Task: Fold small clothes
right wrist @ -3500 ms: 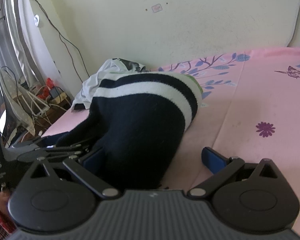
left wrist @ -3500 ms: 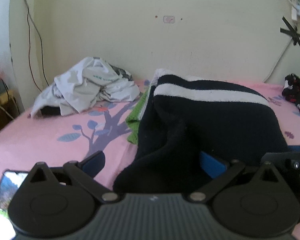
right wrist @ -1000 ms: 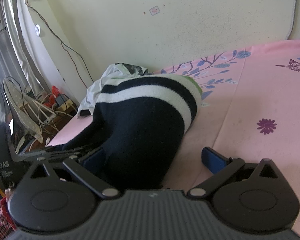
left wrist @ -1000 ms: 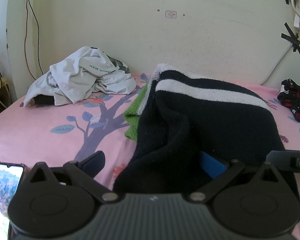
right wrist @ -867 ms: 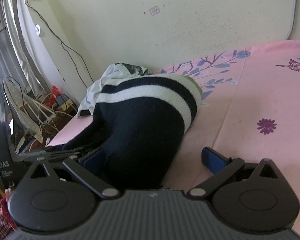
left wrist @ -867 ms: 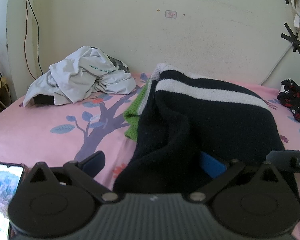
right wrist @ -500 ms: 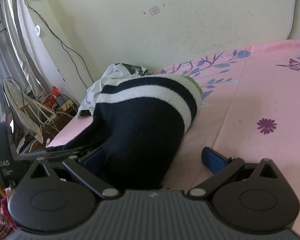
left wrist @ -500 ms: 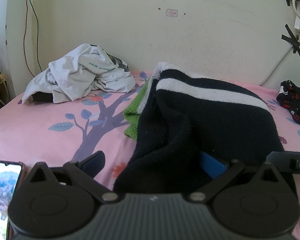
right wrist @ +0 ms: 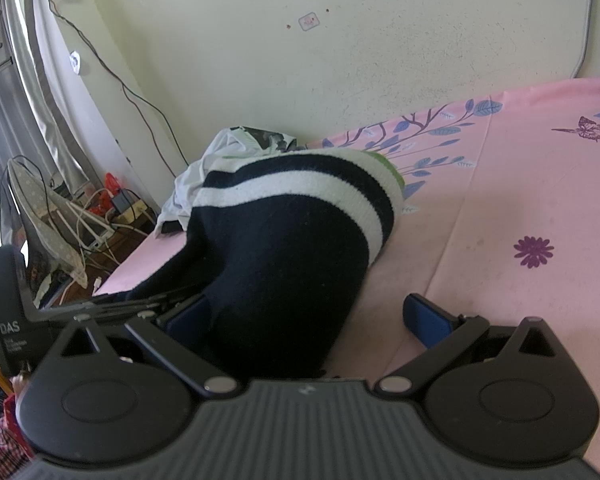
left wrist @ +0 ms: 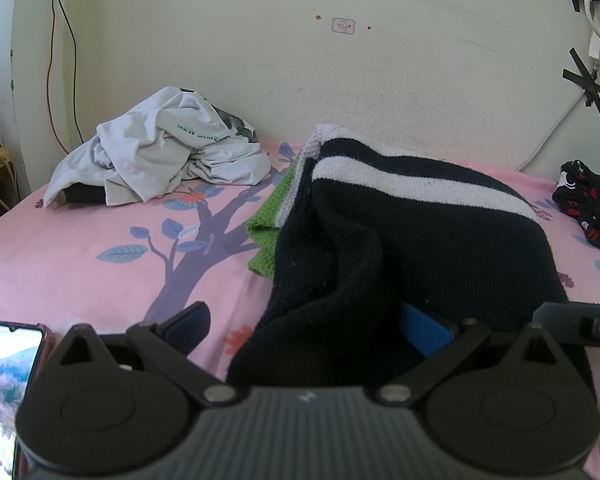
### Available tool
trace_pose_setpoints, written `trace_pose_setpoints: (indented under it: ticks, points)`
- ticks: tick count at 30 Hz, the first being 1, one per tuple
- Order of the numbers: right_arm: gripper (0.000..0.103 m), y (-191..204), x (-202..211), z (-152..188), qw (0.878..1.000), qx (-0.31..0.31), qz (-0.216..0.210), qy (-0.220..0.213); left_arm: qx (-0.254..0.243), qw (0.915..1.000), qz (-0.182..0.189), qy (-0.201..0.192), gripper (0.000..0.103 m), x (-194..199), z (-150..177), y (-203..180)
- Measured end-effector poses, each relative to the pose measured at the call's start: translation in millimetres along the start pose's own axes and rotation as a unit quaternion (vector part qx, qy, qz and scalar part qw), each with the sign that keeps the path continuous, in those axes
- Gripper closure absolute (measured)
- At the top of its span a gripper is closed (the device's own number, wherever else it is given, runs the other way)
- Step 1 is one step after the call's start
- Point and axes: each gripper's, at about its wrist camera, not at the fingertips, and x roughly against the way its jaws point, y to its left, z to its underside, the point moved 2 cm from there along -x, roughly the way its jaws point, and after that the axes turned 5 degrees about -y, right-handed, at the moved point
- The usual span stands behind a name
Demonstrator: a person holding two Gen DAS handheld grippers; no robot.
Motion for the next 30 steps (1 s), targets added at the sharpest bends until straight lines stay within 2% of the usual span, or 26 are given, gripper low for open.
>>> trace_pose_setpoints:
  ticks: [15,19,26,30]
  points:
    - [0.006,0.4,0.6,0.2,1.0,-0.004,-0.002,-0.001,0.01,0.9999,0.009,0.009,0.0,-3.9,-0.4,2.2]
    - [0.006,-5.9,0.9,-2.3,1.0,-0.024,-0.012,-0.002,0.058,0.9961,0.05,0.044,0.0,-14.4,-3.3,17.9]
    - [0.006,-12.7,-5.4,-10.2,0.999,-0.048,-0.021,0.008,0.04,0.9902,0.092,0.097,0.0,-16.7,-13.6,25.8]
    - [0.006,-10.2,-15.0,-14.9,0.998,-0.053,-0.01,0.011,0.059,0.9853,0.115,0.112,0.0,-18.5,-17.5,34.3]
